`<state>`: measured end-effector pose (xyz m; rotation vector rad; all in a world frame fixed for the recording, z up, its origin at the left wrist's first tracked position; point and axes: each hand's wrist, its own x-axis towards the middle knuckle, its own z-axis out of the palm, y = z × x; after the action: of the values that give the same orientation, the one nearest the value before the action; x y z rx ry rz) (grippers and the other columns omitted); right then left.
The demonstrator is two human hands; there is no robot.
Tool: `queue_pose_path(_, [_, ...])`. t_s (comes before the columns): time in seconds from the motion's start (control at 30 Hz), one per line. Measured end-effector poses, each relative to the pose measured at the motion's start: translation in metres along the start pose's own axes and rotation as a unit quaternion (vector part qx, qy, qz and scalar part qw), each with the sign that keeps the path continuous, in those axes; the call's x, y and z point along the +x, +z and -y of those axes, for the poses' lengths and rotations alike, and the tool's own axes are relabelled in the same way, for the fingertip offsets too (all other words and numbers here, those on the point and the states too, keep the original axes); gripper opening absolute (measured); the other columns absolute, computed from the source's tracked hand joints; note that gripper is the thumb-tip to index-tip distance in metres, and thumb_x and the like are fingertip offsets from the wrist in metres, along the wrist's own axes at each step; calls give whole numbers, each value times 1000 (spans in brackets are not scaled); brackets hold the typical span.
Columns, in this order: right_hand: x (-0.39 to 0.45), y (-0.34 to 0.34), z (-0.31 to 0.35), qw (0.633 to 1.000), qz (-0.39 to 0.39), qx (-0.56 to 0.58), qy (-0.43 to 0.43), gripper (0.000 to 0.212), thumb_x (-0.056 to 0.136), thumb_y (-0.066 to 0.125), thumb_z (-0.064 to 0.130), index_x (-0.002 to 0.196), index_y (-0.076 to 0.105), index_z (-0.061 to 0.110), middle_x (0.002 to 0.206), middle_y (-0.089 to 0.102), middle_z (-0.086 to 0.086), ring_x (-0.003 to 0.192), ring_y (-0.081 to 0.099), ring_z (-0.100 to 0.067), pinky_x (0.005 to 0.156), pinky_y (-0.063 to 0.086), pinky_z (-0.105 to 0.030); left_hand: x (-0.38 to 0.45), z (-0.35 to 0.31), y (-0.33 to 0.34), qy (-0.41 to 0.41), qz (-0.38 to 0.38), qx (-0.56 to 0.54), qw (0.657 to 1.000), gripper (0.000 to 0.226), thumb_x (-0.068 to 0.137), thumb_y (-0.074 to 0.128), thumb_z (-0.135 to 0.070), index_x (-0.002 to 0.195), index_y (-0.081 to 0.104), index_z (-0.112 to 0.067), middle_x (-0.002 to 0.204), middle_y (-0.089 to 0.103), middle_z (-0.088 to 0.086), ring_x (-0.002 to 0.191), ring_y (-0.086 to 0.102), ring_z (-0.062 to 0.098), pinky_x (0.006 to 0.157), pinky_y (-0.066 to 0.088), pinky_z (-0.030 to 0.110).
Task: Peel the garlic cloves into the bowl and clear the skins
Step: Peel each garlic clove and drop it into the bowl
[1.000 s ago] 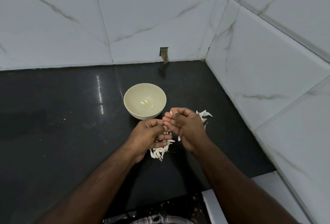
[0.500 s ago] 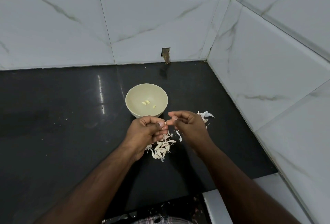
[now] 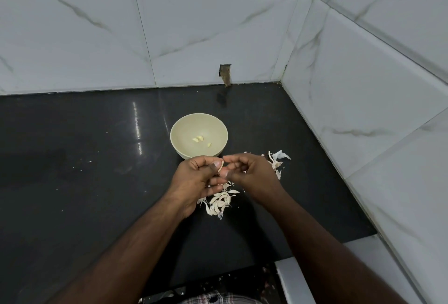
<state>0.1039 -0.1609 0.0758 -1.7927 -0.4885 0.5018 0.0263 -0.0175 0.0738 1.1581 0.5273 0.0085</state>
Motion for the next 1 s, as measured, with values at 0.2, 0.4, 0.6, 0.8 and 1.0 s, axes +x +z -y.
queue_pose_path(0.2, [0,-3,2,1000,-11,-19,-21,23,90,69,2,112,74,10,87,74,14,84,70,4,75,50,-13,0,0,-1,1,-11,8,1000,8,95,67,-14,97,71,-7,85,75,8,67,69,11,59,57,23])
queue_pose_path(0.4, [2,0,2,998,8,65,8,10,87,69,-5,90,74,3,71,72,-1,60,64,-3,61,49,-17,-1,-1,-1,8,-5,11,1000,5,92,68,-8,88,67,-7,77,72,11,60,65,10,58,56,20])
queue_pose_path(0.6, [1,-4,1,982,68,157,79,20,92,54,-12,99,71,-3,82,74,-15,70,67,-13,62,53,-21,-2,-2,-7,-16,24,7,1000,8,95,65,-11,88,68,-8,76,71,9,60,63,10,56,53,20])
queue_pose_path(0.8, [3,-1,-2,986,56,143,57,15,93,61,-6,94,73,3,87,72,-27,80,59,-32,64,53,-25,0,-3,-9,-19,26,-5,999,8,94,66,-11,87,68,-8,77,70,10,59,62,10,56,54,20])
queue_pose_path(1.0, [8,-4,-9,987,44,130,85,20,98,53,-4,96,71,6,83,72,-9,73,64,-15,65,52,-26,2,-11,-8,5,2,-10,1000,10,98,61,-8,89,66,-9,72,70,8,55,62,9,53,53,19])
